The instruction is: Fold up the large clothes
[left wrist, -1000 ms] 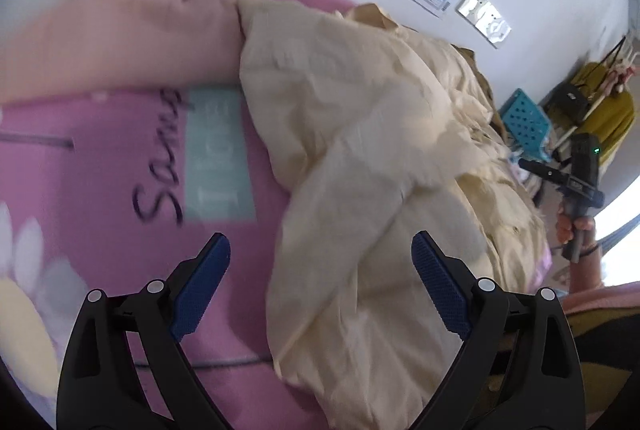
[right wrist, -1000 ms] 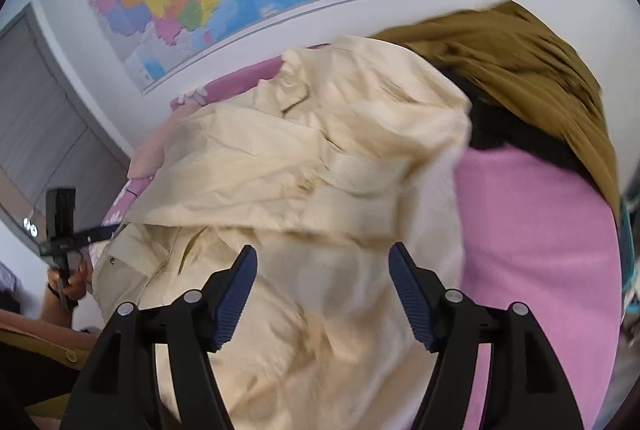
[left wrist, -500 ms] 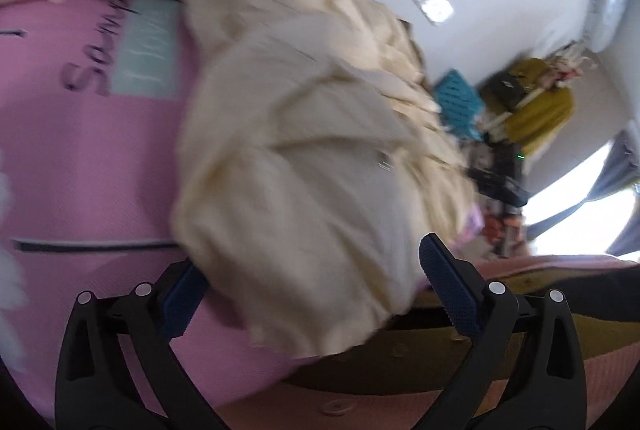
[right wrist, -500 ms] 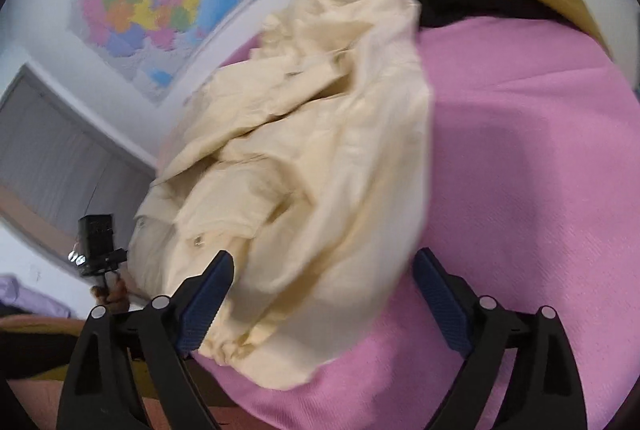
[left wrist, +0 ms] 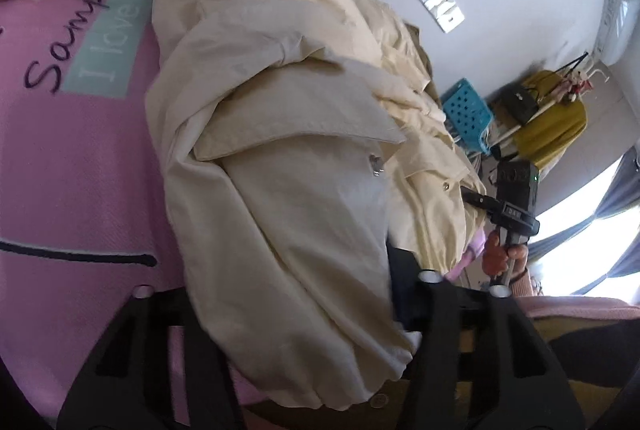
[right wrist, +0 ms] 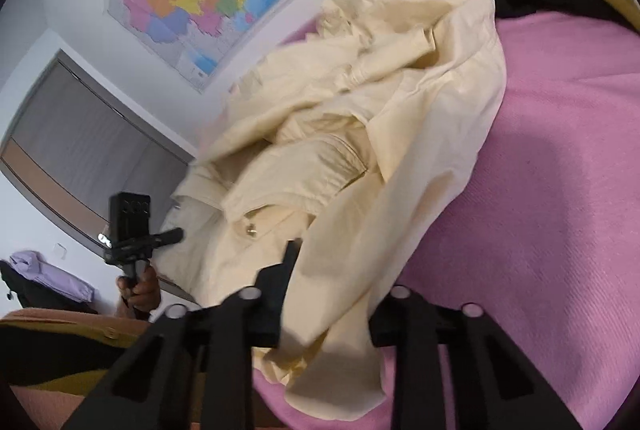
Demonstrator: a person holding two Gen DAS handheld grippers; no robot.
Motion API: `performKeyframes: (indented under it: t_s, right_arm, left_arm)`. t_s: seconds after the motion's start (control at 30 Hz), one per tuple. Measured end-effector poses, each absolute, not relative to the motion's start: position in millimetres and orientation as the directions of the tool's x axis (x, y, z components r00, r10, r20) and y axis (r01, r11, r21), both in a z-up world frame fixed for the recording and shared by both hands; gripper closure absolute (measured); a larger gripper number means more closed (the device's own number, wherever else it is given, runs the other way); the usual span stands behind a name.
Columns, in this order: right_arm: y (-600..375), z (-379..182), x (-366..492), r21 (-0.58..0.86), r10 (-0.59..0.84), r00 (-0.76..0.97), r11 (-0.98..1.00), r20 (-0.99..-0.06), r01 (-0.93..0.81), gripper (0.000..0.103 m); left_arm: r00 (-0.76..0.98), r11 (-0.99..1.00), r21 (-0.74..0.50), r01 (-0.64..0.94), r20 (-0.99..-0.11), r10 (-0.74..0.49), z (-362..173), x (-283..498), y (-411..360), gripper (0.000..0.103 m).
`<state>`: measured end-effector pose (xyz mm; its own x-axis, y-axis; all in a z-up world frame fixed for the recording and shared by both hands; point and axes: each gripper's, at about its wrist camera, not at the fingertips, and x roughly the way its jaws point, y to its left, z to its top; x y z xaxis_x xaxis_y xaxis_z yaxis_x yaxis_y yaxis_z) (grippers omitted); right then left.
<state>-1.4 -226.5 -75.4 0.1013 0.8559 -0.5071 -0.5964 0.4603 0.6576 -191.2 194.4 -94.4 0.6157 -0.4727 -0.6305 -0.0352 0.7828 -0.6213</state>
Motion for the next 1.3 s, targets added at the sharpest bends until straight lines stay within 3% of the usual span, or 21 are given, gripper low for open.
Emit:
performKeyframes:
  t_s: [0.13,0.27,0.37,0.47,0.53,0.6,0.73,0.77,0.8,0.87,0.9,1.03,1.3]
  right_arm:
    - [-235.6,-50.7,-15.8,0.658,0.883,0.112,0.419,-0.456,-0.626,0.087]
    - [-235.4,-20.8,-37.7,0.624,0.909,0.089,0.349,-0.408,-0.699,0.087]
    - [-233.4,-25.4,-37.1,0.613,0.886,0.079,0.379,-0.458,-0.694,0.074]
    - [-229.9,-50.1,-31.4,0.645,0.863,0.047,0.41,-0.502,-0.645,0.068]
    - [-227.7,-66.2,-31.6,0.643,0.839,0.041,0.445,-0.542,-0.623,0.063]
    - [-229.7,-78.6,-30.7,0.674,0.843,0.014,0.44,-0.538,-0.593,0.042]
    - [-220.3,-92.5,-37.8,0.68,0.828,-0.035,0.435,-0.56,-0.59,0.034]
    - [-217.7,-91.8,-39.9,0.677,0.828,-0.032,0.435,-0.56,-0.594,0.035]
    - [-215.8,-90.3,-41.6,0.679,0.834,-0.035,0.423,-0.55,-0.601,0.051]
    - [-215.7,-84.1,-41.9,0.68,0.847,-0.021,0.412,-0.532,-0.606,0.072]
    - [-218.6,-82.8,-41.8,0.691,0.857,-0.023,0.399,-0.515,-0.603,0.076]
    - [-228.5,-70.1,-38.8,0.719,0.885,-0.007,0.373,-0.465,-0.586,0.083]
    - [-237.2,-30.6,-22.4,0.753,0.936,0.038,0.304,-0.349,-0.584,0.086]
  left_arm:
    - [0.663,0.792,-0.61,-0.024,-0.603,-0.444,-65.6,-211.5,206.0,0.076]
    - [0.702,0.787,-0.617,0.004,-0.559,-0.442,-43.8,-233.1,214.5,0.078]
    - [0.673,0.795,-0.606,-0.015,-0.594,-0.44,-46.9,-235.4,213.9,0.068]
    - [0.627,0.787,-0.616,-0.035,-0.627,-0.463,-66.3,-233.5,216.9,0.054]
    - [0.612,0.777,-0.628,-0.036,-0.629,-0.48,-78.0,-234.0,216.7,0.033]
    - [0.579,0.782,-0.622,-0.043,-0.654,-0.488,-91.0,-231.7,211.7,0.025]
    - [0.563,0.774,-0.632,-0.022,-0.648,-0.513,-101.0,-228.5,203.6,0.025]
    - [0.569,0.77,-0.638,-0.024,-0.642,-0.514,-100.0,-227.3,203.3,0.029]
    - [0.569,0.767,-0.641,-0.028,-0.641,-0.515,-100.5,-227.0,202.1,0.042]
    - [0.567,0.754,-0.656,-0.038,-0.635,-0.524,-100.8,-226.7,203.5,0.052]
    - [0.575,0.757,-0.653,-0.037,-0.633,-0.518,-98.8,-227.6,202.2,0.061]
    - [0.623,0.765,-0.643,-0.044,-0.616,-0.482,-77.6,-236.9,210.1,0.074]
    - [0.649,0.765,-0.642,-0.048,-0.602,-0.465,-41.5,-234.0,220.8,0.076]
